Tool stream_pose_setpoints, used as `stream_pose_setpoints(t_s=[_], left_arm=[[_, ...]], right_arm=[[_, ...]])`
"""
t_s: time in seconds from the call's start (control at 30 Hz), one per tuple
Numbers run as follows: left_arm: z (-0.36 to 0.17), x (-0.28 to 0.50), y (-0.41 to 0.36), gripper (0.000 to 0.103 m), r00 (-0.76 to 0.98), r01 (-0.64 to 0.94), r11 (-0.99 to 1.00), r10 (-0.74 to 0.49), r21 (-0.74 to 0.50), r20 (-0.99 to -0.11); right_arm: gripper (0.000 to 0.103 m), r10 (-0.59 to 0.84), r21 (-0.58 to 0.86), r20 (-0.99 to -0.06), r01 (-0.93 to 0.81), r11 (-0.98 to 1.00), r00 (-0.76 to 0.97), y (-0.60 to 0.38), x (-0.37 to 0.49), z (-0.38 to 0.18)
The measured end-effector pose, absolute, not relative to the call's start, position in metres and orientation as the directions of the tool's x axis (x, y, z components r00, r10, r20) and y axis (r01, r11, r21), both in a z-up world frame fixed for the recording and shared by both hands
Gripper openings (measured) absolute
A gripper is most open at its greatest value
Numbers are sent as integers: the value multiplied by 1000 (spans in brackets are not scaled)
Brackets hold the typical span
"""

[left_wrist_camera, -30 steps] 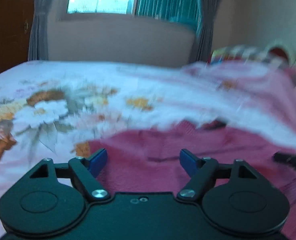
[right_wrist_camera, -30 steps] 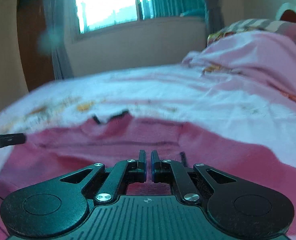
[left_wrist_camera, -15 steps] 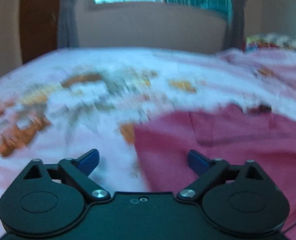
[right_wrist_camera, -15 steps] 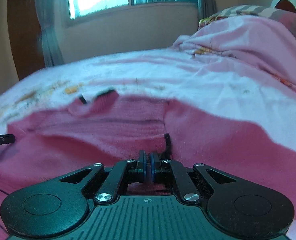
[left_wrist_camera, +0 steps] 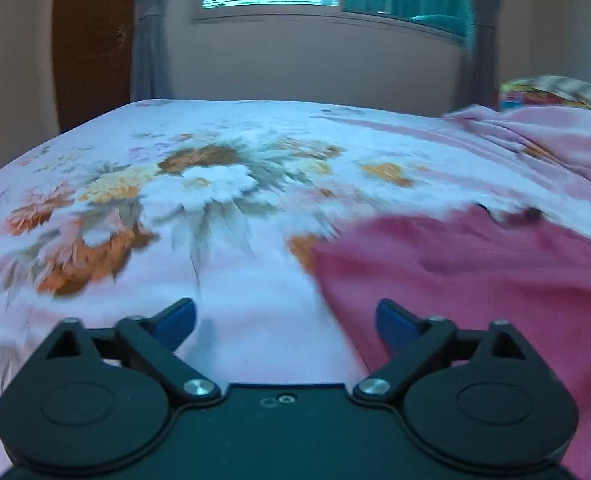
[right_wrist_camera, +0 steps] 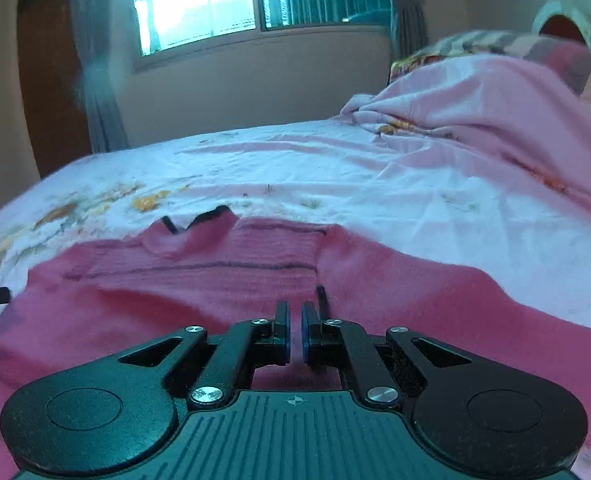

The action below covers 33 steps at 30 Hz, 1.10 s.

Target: Fold small clothes

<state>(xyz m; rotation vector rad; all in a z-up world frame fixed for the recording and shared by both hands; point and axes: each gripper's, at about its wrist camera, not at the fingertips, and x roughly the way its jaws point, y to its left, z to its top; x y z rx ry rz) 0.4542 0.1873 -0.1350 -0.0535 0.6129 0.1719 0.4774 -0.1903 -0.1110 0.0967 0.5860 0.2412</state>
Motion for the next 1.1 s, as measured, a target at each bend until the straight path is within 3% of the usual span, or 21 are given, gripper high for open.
stream_pose_setpoints(t_s=[0.07,0.17,0.23,0.3,0.33,0.37,0.4,0.57,0.7,1.0,1.1], left_arm=[[-151,457,175,100,765,-152,987,144,42,-627],[-133,448,181,98,758,-178,983,113,-38,-643],[-119,423,182,101,793,-162,986,104,-43,-600],[-114,396,184,101,804,-145,989,104,-23,-585],[-115,385,186,101,808,-146,989,107,-21,-580],[-118,371,188,101,810,-148,989,108,-21,-576],[-123,360,190,101,806,-151,988,110,-23,-582],[-152,317,206,102,790,-203,975,106,-94,-603],[-154,320,206,102,787,-230,968,126,-98,-604],[-159,319,202,102,780,-230,971,144,-66,-609],[-160,319,202,102,782,-231,971,142,-70,-607]], right_arm=[[5,231,130,-643,-194,972,730,-183,485,-136],[5,223,164,-628,-153,975,746,-190,474,-113],[9,279,270,-541,-150,951,794,-214,450,-93],[48,266,376,-476,-80,923,839,-257,417,-85],[85,246,420,-448,-41,907,859,-279,402,-87],[88,215,453,-426,2,892,879,-302,387,-92],[88,185,473,-425,43,880,886,-323,376,-96],[53,13,629,-475,330,704,880,-437,327,-135],[53,32,782,-454,382,492,890,-494,315,-162],[52,41,807,-431,365,464,901,-521,355,-173],[37,65,823,-400,328,463,914,-528,360,-173]])
